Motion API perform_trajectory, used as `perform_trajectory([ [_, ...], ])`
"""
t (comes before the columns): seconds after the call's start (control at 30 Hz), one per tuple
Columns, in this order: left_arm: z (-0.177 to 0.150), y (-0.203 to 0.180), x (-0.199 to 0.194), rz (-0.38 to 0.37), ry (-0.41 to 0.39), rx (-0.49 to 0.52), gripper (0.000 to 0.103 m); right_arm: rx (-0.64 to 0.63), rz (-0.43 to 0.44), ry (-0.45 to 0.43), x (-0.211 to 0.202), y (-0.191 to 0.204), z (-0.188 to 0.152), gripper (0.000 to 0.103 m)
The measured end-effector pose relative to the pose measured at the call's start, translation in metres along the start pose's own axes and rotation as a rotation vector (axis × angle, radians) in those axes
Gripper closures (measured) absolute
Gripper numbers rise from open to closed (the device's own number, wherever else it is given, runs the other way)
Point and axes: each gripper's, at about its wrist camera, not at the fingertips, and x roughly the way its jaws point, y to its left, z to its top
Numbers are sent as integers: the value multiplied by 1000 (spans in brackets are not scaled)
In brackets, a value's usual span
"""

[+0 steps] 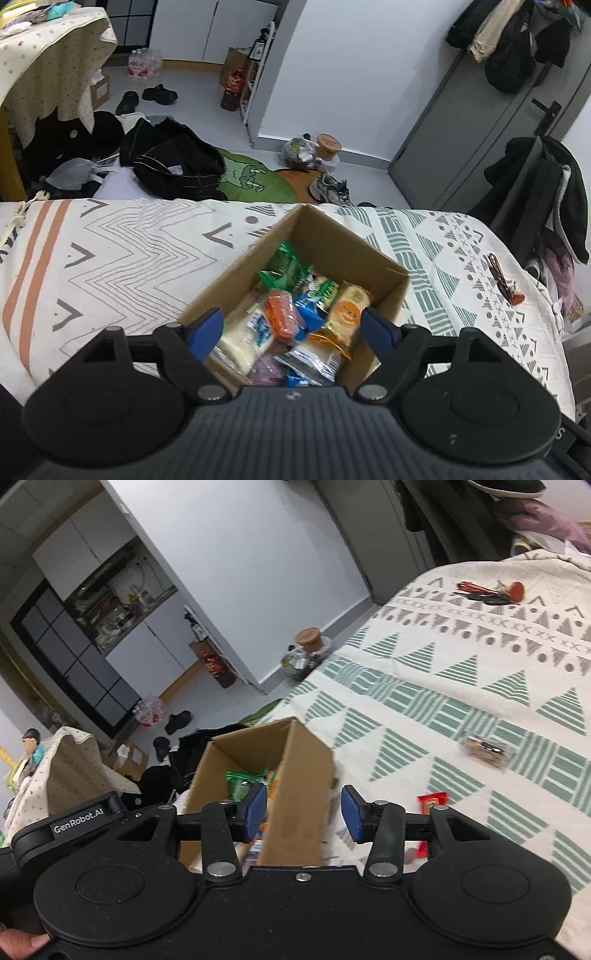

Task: Organize snacks
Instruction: 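Move both tools back over the red candy bar and clear packet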

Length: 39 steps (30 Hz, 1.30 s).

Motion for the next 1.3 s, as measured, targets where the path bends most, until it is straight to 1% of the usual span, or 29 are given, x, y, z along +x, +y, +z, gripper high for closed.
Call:
perform_trajectory([
  [0.07,-4,-6,1,0,-2,7,17,6,-10,-3,-5,-6,0,53],
  [0.13,-7,-12,0,0,-7,19,15,10,-20,-10,-11,-13,1,47],
  [0.2,-11,-19,0,-7,-7,32,14,19,-32,-17,-18,-19,2,42],
  [0.27,-14,-25,0,-13,-3,42,12,31,-38,-22,-24,-27,3,40],
  [0.33,-17,-32,-1,-22,-2,52,9,44,-50,-23,-28,-34,4,36],
  [0.43,-23,-42,-3,-31,-3,71,9,52,-69,-20,-34,-43,5,30],
  [0.5,-27,-48,-4,-40,3,80,9,64,-73,-28,-40,-50,7,28],
  [0.67,-35,-64,-7,-62,4,112,9,101,-76,-54,-54,-70,13,25],
  [0.83,-42,-77,-4,-97,22,135,9,130,-90,-53,-57,-86,15,24],
  [1.1,-56,-97,8,-146,52,159,10,173,-117,-63,-58,-106,16,24],
  [1.2,-61,-104,18,-170,77,158,11,183,-124,-62,-56,-113,17,24],
  [1.3,-67,-109,27,-179,92,162,14,193,-131,-55,-54,-120,18,25],
])
